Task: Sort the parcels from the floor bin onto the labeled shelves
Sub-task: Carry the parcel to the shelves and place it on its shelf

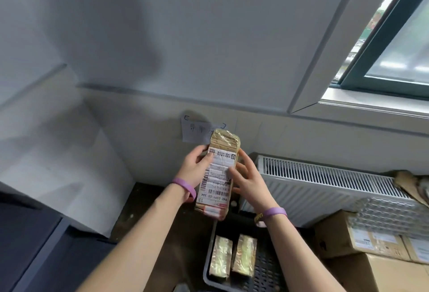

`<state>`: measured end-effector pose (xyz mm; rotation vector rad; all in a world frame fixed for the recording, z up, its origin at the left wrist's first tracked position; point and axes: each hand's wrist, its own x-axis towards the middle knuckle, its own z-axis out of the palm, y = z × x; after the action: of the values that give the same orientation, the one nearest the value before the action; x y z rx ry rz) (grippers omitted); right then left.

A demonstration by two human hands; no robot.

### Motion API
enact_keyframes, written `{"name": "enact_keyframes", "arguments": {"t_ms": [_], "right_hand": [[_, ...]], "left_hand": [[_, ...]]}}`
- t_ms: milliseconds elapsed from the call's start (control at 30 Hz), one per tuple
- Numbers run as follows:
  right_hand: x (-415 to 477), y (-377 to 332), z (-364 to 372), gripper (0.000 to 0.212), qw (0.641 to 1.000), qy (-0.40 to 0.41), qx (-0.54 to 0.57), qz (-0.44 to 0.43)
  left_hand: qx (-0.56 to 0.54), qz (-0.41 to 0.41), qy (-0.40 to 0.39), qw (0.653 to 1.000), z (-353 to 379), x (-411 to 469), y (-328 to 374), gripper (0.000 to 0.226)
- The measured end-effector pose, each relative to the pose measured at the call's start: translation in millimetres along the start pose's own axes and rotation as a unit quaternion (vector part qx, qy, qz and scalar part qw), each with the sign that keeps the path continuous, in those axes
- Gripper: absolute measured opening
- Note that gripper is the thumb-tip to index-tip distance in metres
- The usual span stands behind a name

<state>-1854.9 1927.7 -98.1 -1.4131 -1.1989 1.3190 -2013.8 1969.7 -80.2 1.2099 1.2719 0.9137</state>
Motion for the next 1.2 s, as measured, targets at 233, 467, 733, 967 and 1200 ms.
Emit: {"name": "enact_keyframes", "arguments": {"t_ms": [233, 467, 733, 967, 1200], "right_hand": [[3, -16, -10, 0.127, 0.941, 0.061, -0.314, -0.107], [1, -16, -21, 0.119, 0.933, -0.027, -0.33, -0.141], [0, -11, 2, 0.11, 0.96, 0.158, -0.201, -0.114], [5, -8, 1, 0.075, 0.994, 0.021, -0.09, -0.065], [3, 10, 17, 0.074, 0.993, -0.112, 0.01, -0.035]], "left_hand": [[0.212, 0.061, -0.053, 0.974, -1, 2, 15, 0.027], [0.286, 0.057, -0.099, 0.951, -7, 0, 17, 0.028], [0.304, 0.109, 0.323, 0.89, -12, -21, -13, 0.046], [0.014, 0.013, 0.233, 0.972, -6, -18, -8, 0.094], [0.0, 0.031, 0.087, 0.996, -3, -16, -12, 0.07]]}}
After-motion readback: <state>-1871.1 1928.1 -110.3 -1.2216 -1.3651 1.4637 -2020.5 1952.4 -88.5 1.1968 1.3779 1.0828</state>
